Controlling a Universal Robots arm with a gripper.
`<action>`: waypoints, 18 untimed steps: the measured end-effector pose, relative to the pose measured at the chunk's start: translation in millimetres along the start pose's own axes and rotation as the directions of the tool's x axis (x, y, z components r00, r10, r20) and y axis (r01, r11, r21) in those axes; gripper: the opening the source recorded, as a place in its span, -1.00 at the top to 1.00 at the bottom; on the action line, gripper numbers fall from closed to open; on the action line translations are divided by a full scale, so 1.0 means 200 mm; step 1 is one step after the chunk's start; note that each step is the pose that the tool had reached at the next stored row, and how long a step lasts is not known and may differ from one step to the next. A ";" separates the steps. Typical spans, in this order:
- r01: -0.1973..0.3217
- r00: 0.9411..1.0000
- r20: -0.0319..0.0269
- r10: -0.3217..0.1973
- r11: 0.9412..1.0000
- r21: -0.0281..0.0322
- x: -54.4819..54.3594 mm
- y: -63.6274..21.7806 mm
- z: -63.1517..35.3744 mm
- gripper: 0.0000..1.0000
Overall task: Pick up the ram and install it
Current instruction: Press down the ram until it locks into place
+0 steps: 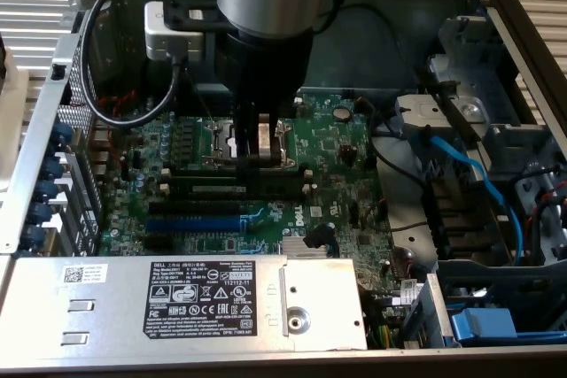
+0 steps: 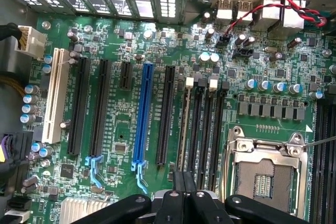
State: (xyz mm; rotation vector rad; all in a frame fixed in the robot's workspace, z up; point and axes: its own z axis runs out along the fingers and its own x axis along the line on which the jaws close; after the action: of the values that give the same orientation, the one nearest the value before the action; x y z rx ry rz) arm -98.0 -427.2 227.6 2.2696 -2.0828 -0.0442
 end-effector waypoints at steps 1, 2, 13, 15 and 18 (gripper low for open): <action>0.002 1.000 0.000 -0.002 1.000 0.000 0.00 0.000 0.000 0.80; 0.004 1.000 0.000 -0.004 1.000 0.000 0.00 0.001 0.000 0.80; 0.025 1.000 -0.002 -0.025 1.000 0.000 0.00 0.008 0.000 0.80; 0.029 1.000 -0.002 -0.029 1.000 0.001 0.00 0.009 0.000 0.80; 0.034 0.999 -0.002 -0.034 0.999 0.001 0.00 0.011 0.000 0.80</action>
State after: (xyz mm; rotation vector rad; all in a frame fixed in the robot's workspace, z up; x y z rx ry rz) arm -100.1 -427.1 227.6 2.3040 -2.0439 -0.0426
